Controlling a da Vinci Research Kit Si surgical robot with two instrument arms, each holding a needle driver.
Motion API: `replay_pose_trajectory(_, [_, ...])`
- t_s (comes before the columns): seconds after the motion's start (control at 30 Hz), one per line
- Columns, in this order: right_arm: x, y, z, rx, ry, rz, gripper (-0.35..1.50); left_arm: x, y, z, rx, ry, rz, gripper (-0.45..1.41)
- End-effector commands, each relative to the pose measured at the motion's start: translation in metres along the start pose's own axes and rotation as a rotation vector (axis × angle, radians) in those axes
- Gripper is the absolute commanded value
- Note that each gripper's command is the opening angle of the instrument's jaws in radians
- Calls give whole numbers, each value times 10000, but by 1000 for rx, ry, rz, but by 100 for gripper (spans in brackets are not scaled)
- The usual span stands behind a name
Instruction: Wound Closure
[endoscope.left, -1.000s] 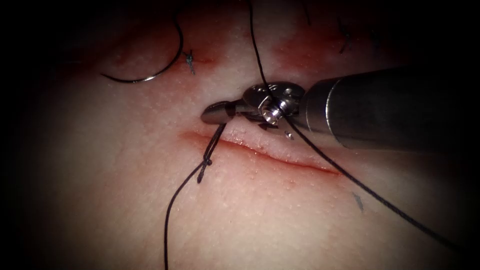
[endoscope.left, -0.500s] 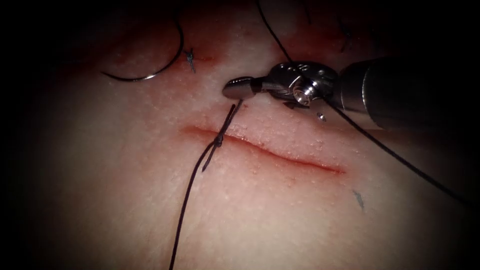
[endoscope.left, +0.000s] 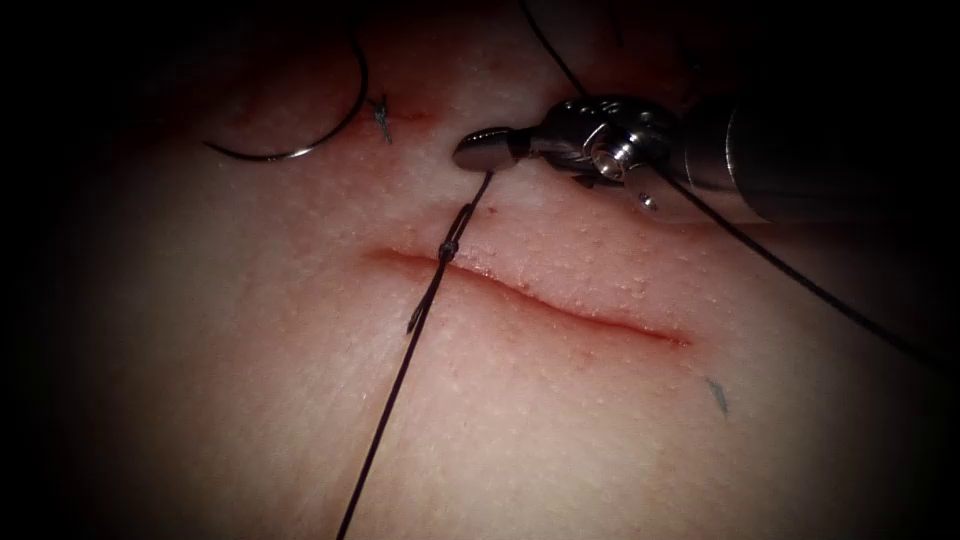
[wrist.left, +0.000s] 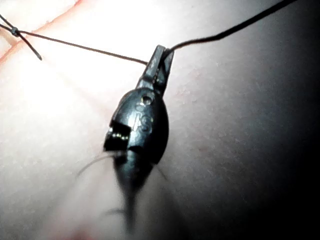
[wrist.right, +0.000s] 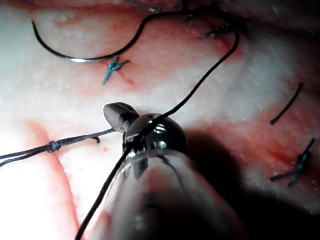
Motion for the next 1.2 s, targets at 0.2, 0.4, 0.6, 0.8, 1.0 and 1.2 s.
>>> replay_pose_trajectory(0.2, [-6,-17,7,46,28,9,-35,-27,6,0,3,-4,15,-45])
replay_pose_trajectory(0.4, [3,-15,2,86,157,23,111,-21,0,-2,6,-5,-6,-45])
replay_pose_trajectory(0.6, [-5,-28,-27,151,253,31,145,-10,-34,-14,67,-43,68,-45])
replay_pose_trajectory(0.8, [-28,-39,-68,166,321,-100,118,15,-85,-36,118,-86,140,-45])
replay_pose_trajectory(1.0, [-28,-41,-78,145,329,-248,74,43,-113,-43,152,-98,190,-45])
replay_pose_trajectory(1.2, [-33,-89,-53,202,319,-298,59,73,-145,-22,-16,26,177,-45])
